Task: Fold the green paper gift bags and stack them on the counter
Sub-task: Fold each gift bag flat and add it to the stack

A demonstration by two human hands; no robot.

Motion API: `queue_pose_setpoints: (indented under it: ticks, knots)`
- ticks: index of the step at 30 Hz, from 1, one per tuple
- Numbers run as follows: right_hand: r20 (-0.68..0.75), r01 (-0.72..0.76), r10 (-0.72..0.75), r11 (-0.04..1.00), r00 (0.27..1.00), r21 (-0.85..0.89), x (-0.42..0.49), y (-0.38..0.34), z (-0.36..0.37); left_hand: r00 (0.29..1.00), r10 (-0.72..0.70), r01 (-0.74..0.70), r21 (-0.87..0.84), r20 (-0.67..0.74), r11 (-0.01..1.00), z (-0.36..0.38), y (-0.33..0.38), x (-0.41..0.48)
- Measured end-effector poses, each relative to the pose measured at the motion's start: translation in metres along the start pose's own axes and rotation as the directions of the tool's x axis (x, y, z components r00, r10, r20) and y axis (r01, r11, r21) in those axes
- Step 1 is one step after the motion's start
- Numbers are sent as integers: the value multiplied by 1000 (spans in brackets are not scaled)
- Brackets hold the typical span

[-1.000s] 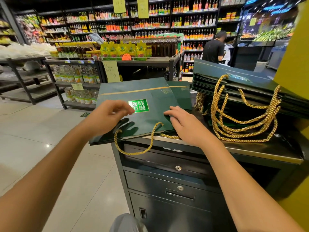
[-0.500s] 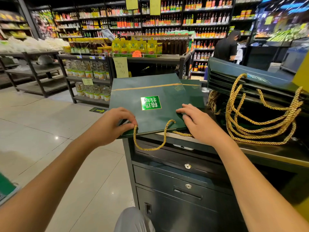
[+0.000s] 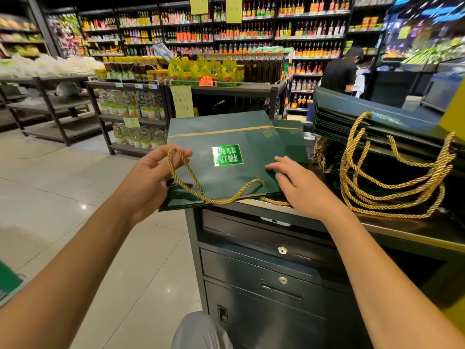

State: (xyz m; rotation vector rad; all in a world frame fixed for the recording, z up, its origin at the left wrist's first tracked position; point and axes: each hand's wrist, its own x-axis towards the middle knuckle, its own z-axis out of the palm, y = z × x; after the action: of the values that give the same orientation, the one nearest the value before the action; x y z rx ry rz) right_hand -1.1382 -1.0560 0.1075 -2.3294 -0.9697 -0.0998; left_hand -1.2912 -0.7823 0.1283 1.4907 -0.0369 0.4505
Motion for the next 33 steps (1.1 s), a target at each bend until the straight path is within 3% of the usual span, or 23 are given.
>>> queue_pose_setpoints:
  ticks: [2, 4, 7, 9, 12, 15, 18, 23, 28, 33]
  knots:
    - [-7, -1, 1, 1000, 1000, 4, -1, 0, -1, 998, -26, 25, 7, 54, 1000, -6, -1, -2]
    - [-25, -4, 4, 1000, 1000, 19, -3, -1, -1, 999, -19, 20, 48, -33, 999, -10, -1, -2]
    - [-62, -20, 23, 999, 998, 38, -4, -3, -2, 975, 55, 51, 456, -216, 889, -13, -8, 5]
    - [-94, -47, 52, 997, 994, 54, -4, -3, -4, 966, 17, 148, 604, -258, 783, -16, -19, 12]
    - [-139, -96, 111, 989, 984, 115, -5, -3, -7, 932, -21, 238, 569, -361, 787, -19, -37, 18]
    - [-167, -107, 133, 982, 977, 157, -7, -4, -9, 942, 51, 186, 643, -332, 743, -13, -50, 15]
    - [-186, -123, 171, 962, 968, 245, -9, -4, -12, 950, 101, 120, 644, -295, 755, -9, -57, 4]
    - [-177, -106, 215, 871, 961, 480, -11, -6, -16, 922, 139, 109, 586, -361, 803, -5, -65, -13]
    - [-99, -140, 216, 858, 971, 494, -8, -11, -17, 910, 106, 111, 481, -401, 870, -5, -65, -25]
    - [-59, -174, 232, 853, 971, 493, -1, -31, -16, 913, 119, 98, 493, -391, 865, -14, -46, -33]
